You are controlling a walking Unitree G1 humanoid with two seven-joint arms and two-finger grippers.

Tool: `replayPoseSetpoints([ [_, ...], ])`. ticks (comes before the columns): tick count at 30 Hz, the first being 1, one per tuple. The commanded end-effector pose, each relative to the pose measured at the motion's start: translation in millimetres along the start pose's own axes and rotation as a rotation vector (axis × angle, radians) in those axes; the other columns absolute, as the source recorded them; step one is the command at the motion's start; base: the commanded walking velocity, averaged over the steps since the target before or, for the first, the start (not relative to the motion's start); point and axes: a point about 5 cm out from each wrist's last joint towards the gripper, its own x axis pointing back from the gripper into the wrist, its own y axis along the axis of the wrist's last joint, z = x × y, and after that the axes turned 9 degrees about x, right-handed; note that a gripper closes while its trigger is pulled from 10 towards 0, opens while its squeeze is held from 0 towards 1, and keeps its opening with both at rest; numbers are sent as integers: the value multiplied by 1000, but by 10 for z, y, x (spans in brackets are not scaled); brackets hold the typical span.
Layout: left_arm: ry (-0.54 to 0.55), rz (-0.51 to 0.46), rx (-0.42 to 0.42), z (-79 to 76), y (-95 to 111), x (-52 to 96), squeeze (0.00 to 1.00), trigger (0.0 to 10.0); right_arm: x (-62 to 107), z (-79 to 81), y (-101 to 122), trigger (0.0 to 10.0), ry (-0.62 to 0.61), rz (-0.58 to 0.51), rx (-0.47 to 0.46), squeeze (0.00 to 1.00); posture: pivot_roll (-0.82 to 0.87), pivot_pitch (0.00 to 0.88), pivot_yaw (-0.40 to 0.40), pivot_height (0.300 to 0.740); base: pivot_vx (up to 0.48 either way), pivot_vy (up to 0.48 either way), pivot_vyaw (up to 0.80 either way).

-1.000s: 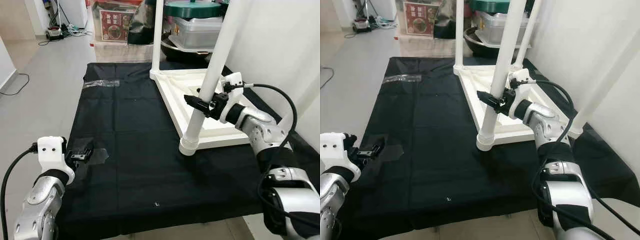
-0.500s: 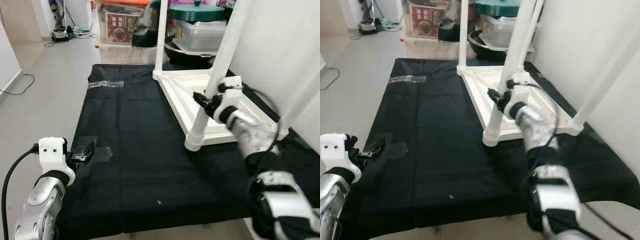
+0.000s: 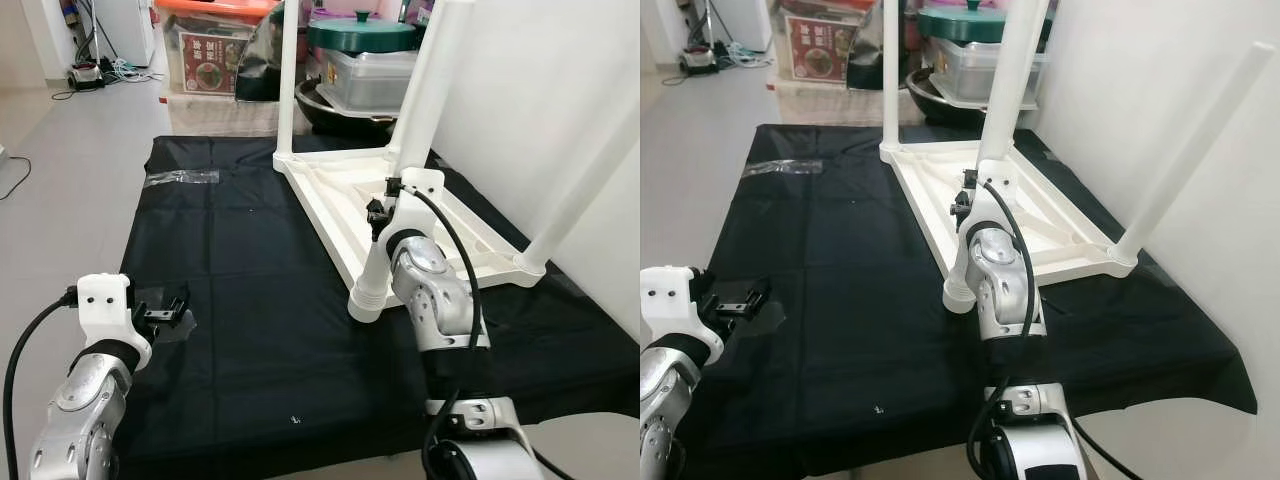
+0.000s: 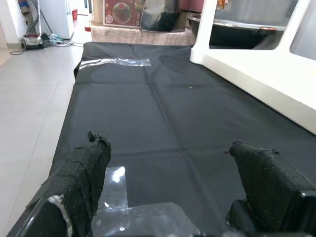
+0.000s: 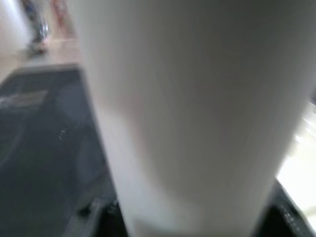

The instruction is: Building children table

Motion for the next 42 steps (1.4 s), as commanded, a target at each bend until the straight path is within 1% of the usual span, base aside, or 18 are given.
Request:
replayPoseSetpoints([
  [1, -10, -6, 10, -39, -25, -10, 0, 10000, 9, -57, -44, 10000, 11, 25, -11, 1000, 55, 0, -92, 740, 0, 0, 0],
  [2, -12, -4, 12, -52, -35, -11, 0, 10000, 16, -155, 43, 10000, -1, -6, 14, 1000, 53, 0, -91, 740, 0, 0, 0],
  [5, -13, -3, 14, -59, -41, -11, 0, 10000, 26, -215, 98, 10000, -14, -20, 30, 1000, 53, 0, -91, 740, 0, 0, 0],
  [6, -15, -2, 15, -63, -44, -13, 0, 10000, 17, -298, 175, 10000, -16, -55, 57, 0, 47, 0, -87, 740, 0, 0, 0],
  [11, -16, 0, 12, -54, -45, -30, 0, 10000, -57, -534, 343, 10000, 116, -143, -8, 0, 48, 0, -88, 740, 0, 0, 0],
  [14, -26, 3, 8, -66, -46, -54, 0, 10000, -40, -587, 406, 10000, 433, -235, -3, 0, 41, 0, -74, 740, 0, 0, 0],
  [16, -34, 4, 6, -79, -48, -71, 0, 10000, -58, -621, 327, 10000, 541, -245, 44, 0, 45, 0, -73, 740, 0, 0, 0],
  [23, -42, -2, -2, -81, -26, -100, 0, 10000, -134, -640, 144, 10000, 672, -192, 87, 0, 61, 0, -79, 740, 0, 0, 0],
  [24, -41, -5, -5, -64, -16, -98, 0, 10000, -153, -635, 75, 5686, 753, -173, 95, 0, 68, 0, -81, 740, 0, 0, 0],
  [29, -41, -6, -5, -56, -14, -95, 0, 10000, -161, -642, 47, 5686, 790, -173, 104, 0, 68, 0, -81, 740, 0, 0, 0],
  [30, -40, -4, -8, -52, -17, -85, 0, 10000, -197, -693, 60, 0, 721, -184, 82, 0, 78, 0, -89, 740, 0, 0, 0],
  [33, -40, -3, -9, -48, -20, -78, 0, 10000, -224, -733, 66, 0, 671, -193, 65, 0, 78, 0, -89, 740, 0, 0, 0],
  [35, -40, -2, -11, -44, -25, -69, 0, 10000, -266, -786, 55, 0, 571, -177, 43, 0, 78, 0, -92, 740, 0, 0, 0],
  [38, -37, 1, -14, -28, -31, -46, 0, 10000, -350, -967, -208, 0, 50, 42, 83, 0, 84, 0, -101, 740, 0, 0, 0],
  [39, -37, 1, -14, -28, -31, -46, 0, 10000, -350, -967, -208, 0, 50, 42, 83, 0, 84, 0, -101, 740, 0, 0, 0],
  [40, -35, 1, -14, -27, -36, -33, 0, 10000, -283, -928, -378, 0, -116, 119, 86, 0, 82, 0, -105, 740, 0, 0, 0],
  [41, -35, 1, -14, -27, -36, -33, 0, 10000, -283, -928, -378, 0, -116, 119, 86, 0, 82, 0, -105, 740, 0, 0, 0],
  [42, -31, 3, -12, -25, -45, -20, 0, 10000, -171, -731, -519, 0, -188, 155, 74, 0, 86, 0, -96, 740, 0, 0, 0],
])
